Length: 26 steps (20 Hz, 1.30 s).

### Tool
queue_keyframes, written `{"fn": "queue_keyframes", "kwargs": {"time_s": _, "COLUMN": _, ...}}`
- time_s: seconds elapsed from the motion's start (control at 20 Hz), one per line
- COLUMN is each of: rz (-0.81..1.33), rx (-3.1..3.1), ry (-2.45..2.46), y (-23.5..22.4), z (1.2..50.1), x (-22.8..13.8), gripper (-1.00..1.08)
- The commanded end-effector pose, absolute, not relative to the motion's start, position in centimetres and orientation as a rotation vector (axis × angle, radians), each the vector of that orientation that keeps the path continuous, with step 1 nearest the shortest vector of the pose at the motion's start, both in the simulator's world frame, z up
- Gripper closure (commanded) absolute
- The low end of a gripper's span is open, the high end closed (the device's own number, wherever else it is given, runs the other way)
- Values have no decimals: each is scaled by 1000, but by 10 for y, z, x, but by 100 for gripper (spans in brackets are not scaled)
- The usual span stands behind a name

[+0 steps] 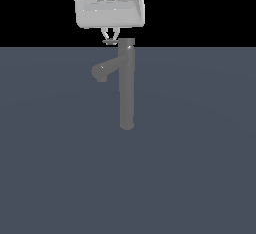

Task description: Turn on the faucet by rotating a designated handle.

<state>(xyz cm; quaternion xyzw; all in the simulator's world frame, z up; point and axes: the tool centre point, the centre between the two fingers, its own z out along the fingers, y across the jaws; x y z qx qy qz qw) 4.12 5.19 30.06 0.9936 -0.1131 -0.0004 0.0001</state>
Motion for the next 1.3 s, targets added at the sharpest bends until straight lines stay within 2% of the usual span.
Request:
{"fn": "queue_keyframes", "kwargs": {"time_s": 0.0, "rz": -1, "rx": 3121, "ry": -355, "y": 56, "z": 301, "x": 34, "gripper": 108}}
{"fn": "queue_keyframes", "kwargs": {"time_s": 0.25, "rz": 0, "rx": 3121, "ry": -356, "y": 65, "z": 301, "x": 18, "gripper": 108}}
{"fn": "queue_keyframes", "kwargs": {"time_s": 0.35, "rz": 14, "rx": 3120, "ry": -370, "y": 57, "z": 301, "x": 26, "gripper": 108}}
{"fn": "queue_keyframes", "kwargs": {"time_s": 1.25, "rz": 1, "rx": 3121, "ry": -356, "y": 53, "z": 301, "x": -29, "gripper": 108}}
